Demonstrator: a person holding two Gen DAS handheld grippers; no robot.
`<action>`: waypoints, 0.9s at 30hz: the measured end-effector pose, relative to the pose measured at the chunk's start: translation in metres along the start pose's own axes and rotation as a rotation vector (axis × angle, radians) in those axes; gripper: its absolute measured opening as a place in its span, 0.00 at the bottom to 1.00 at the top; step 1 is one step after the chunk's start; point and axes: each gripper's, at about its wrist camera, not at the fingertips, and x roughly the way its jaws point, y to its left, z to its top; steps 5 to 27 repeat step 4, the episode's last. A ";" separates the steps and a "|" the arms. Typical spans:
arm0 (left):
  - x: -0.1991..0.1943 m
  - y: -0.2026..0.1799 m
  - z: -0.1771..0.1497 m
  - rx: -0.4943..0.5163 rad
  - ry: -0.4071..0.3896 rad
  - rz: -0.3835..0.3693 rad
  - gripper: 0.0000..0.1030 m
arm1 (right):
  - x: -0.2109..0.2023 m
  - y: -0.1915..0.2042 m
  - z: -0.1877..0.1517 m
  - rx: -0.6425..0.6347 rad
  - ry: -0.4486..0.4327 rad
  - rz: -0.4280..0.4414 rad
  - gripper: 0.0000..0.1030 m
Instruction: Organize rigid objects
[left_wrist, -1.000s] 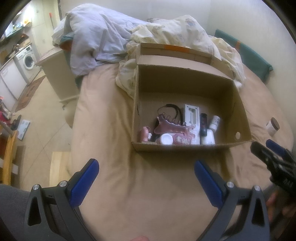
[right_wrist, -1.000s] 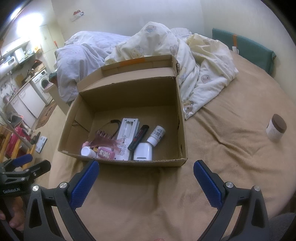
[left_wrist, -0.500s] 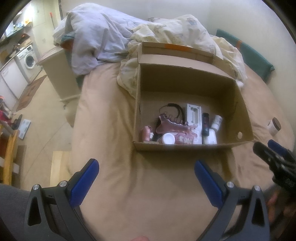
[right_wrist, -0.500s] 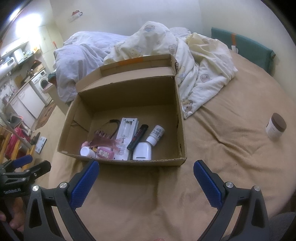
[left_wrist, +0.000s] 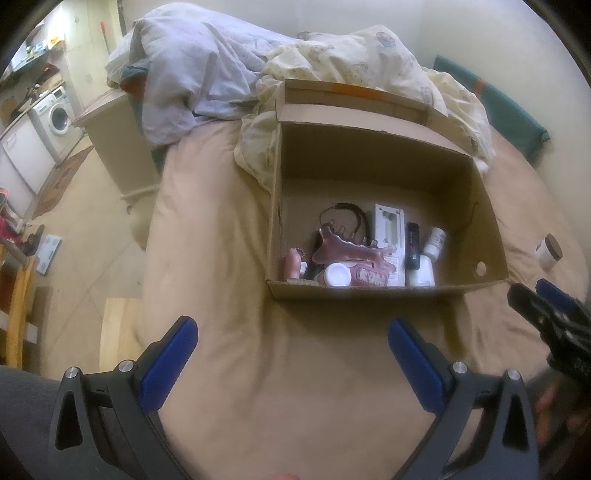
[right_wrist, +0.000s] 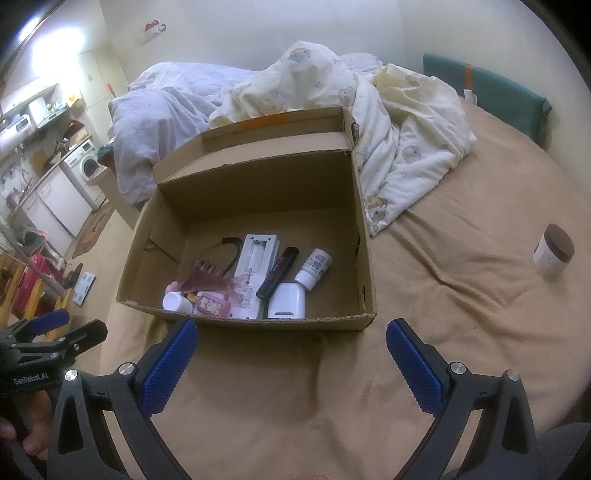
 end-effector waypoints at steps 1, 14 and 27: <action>0.000 0.000 0.000 0.000 -0.001 -0.001 1.00 | -0.001 0.000 0.000 -0.001 0.000 -0.001 1.00; 0.001 0.001 -0.001 -0.010 0.010 -0.020 1.00 | -0.001 0.000 0.000 0.000 0.000 0.001 1.00; 0.001 0.001 -0.001 -0.010 0.010 -0.020 1.00 | -0.001 0.000 0.000 0.000 0.000 0.001 1.00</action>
